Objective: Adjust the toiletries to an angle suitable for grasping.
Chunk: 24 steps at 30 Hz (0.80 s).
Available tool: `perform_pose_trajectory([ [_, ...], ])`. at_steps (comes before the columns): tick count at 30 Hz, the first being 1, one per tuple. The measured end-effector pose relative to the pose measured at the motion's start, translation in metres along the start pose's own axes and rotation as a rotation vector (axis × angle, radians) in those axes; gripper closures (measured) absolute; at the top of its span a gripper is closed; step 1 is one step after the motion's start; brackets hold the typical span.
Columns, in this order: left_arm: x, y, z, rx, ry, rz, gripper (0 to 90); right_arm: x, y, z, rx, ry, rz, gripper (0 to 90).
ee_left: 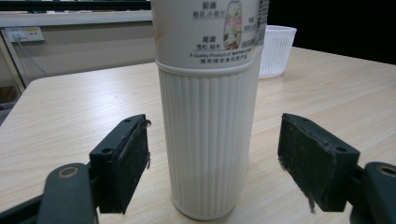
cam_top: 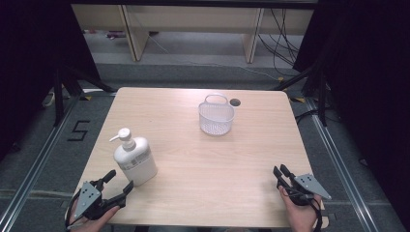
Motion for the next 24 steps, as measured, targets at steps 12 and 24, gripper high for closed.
perform_pose_trajectory([
  [12, 0.015, -0.019, -0.014, -0.01, 0.003, -0.033, 71.3, -0.001, 0.001, 0.003, 0.019, -0.026, 0.017, 68.1],
  [24, 0.027, -0.003, -0.011, -0.025, 0.029, -0.023, 89.3, -0.002, 0.002, 0.004, 0.013, -0.024, 0.033, 66.2],
])
Point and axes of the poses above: each handheld gripper's, and its own axes: y roughly forward along the jaws, x roughly out of its top, z roughly to its left, the point moved 10 cm from there along y, roughly forward along the jaws, and after that the axes turned 5 degrees about z, right-handed, at the moved point
